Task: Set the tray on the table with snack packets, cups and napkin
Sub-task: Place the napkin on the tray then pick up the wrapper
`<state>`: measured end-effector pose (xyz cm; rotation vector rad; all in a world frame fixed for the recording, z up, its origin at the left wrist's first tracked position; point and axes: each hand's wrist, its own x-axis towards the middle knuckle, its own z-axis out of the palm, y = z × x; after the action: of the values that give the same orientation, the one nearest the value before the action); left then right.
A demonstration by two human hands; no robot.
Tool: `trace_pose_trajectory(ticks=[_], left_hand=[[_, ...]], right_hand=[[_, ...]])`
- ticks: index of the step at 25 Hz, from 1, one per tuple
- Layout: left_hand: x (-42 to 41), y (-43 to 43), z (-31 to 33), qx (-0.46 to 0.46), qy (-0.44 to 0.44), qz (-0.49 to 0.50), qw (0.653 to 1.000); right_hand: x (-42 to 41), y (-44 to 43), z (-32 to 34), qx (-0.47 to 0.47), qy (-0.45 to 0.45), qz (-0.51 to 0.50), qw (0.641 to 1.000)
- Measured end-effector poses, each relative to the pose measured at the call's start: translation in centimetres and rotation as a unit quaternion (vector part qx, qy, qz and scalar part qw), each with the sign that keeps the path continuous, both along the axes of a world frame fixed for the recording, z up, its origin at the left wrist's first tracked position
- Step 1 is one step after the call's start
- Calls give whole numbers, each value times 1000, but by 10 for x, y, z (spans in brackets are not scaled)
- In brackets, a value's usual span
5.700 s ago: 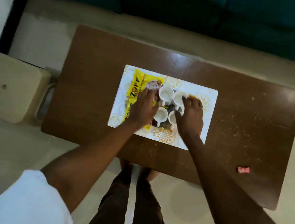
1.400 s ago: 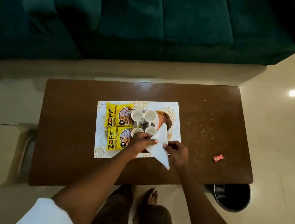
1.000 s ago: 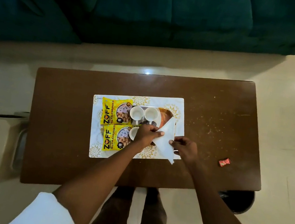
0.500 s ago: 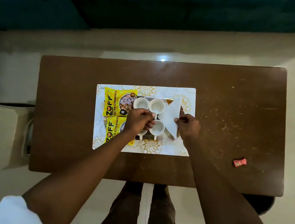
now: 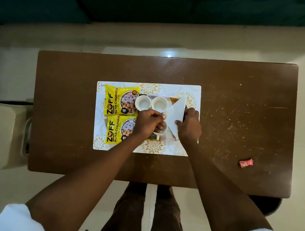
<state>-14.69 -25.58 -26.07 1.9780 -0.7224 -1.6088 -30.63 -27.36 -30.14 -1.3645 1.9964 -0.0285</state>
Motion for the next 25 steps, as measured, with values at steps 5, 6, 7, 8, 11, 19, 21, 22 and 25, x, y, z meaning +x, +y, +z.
trace_pose_trajectory(ticks=[5, 6, 7, 8, 11, 19, 21, 22, 25], left_hand=[[-9, 5, 4, -3, -10, -21, 1000], [-10, 5, 6, -4, -9, -25, 1000], [-11, 4, 8, -5, -8, -26, 1000], [-12, 3, 8, -6, -8, -26, 1000], [-17, 4, 9, -9, -8, -35, 999], [-43, 24, 1, 0, -1, -71, 997], [-68, 40, -2, 4, -29, -133, 991], [-83, 50, -3, 3, -52, -182, 982], [-126, 75, -5, -5, -106, -347, 932]], right_hand=[[0, 5, 2, -8, 47, 91, 995], [-1, 5, 3, -11, 50, 97, 994], [-2, 5, 3, -13, 51, 101, 994], [-3, 5, 2, -15, 52, 104, 993], [-5, 8, 1, -22, 58, 117, 991], [-29, 32, 19, -56, -1, 76, 996], [-58, 59, 29, -55, -9, 27, 998], [-77, 75, 32, -45, -2, 3, 999], [-139, 119, 38, -17, 33, -82, 996]])
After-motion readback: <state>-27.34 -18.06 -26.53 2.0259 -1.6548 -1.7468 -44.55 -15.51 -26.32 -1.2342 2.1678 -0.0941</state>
